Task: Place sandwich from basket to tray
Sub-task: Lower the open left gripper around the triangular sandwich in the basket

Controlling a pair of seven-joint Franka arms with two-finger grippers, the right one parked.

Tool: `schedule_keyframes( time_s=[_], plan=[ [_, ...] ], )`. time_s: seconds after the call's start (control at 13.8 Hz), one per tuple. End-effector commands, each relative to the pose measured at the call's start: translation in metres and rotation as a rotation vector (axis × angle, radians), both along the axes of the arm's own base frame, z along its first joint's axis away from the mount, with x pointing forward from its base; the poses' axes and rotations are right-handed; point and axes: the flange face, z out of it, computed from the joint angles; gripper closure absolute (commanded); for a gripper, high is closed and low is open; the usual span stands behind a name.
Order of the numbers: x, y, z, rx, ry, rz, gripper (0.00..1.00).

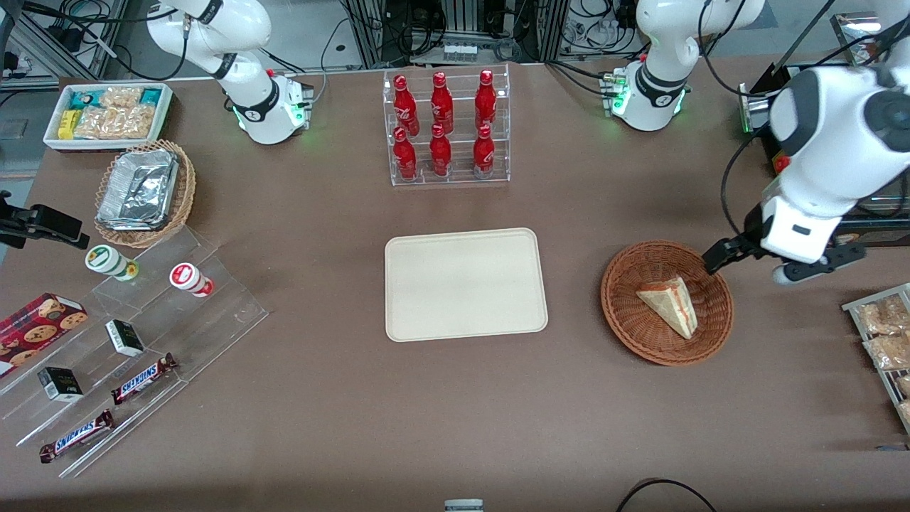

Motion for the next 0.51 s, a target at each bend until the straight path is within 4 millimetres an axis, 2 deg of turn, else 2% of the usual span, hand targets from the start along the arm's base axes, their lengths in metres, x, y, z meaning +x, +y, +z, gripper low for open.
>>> schedule_keyframes(
  time_s=[0.0,0.29,0.44],
  plan=[
    [-0.014,0.000,-0.042,-0.010,-0.011,0.086,0.00],
    [-0.010,-0.001,-0.094,-0.039,-0.030,0.195,0.00],
    [-0.010,-0.007,-0.107,-0.048,-0.017,0.240,0.00]
  ],
)
